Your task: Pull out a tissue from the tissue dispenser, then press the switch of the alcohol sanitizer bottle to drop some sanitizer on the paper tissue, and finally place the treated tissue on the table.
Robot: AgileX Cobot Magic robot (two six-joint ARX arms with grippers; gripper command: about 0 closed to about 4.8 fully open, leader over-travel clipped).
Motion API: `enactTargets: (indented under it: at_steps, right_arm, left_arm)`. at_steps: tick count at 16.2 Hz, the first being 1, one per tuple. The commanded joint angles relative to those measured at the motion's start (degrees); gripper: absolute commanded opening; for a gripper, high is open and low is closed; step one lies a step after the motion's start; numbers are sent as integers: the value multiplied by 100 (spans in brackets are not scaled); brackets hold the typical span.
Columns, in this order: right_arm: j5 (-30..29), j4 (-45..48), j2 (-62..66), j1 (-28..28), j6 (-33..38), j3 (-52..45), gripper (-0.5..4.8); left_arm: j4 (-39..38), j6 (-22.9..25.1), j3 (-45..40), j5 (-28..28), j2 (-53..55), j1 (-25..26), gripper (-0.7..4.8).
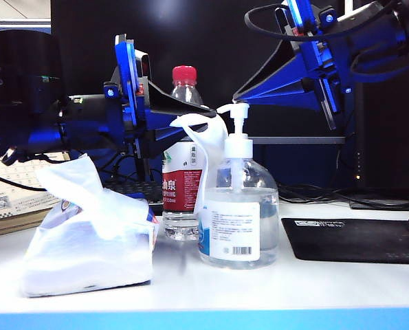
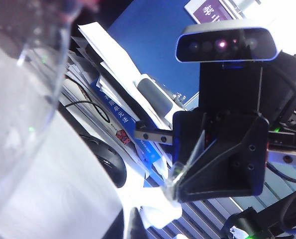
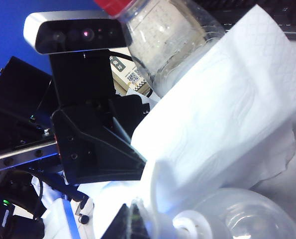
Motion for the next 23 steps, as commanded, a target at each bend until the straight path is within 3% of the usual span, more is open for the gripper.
enactTargets:
  at_steps: [1, 5, 16, 21, 23]
  right_arm:
    - [144, -514, -4, 24, -330, -26, -5]
    - [638, -413, -4, 229, -420, -568, -5]
    - [623, 413, -20, 166, -304, -667, -5]
    - [763, 343, -273, -170, -236, -468, -5]
    - [767, -131, -533, -297, -356, -470, -5]
  left_arm:
    - [192, 66, 20, 31, -37, 4, -6]
    - [192, 63, 20, 92, -35, 4, -6]
    - [192, 63, 20, 160, -35, 4, -6]
    - [192, 66, 20, 155, -35, 4, -6]
    - [192, 63, 17, 157, -35, 7, -6]
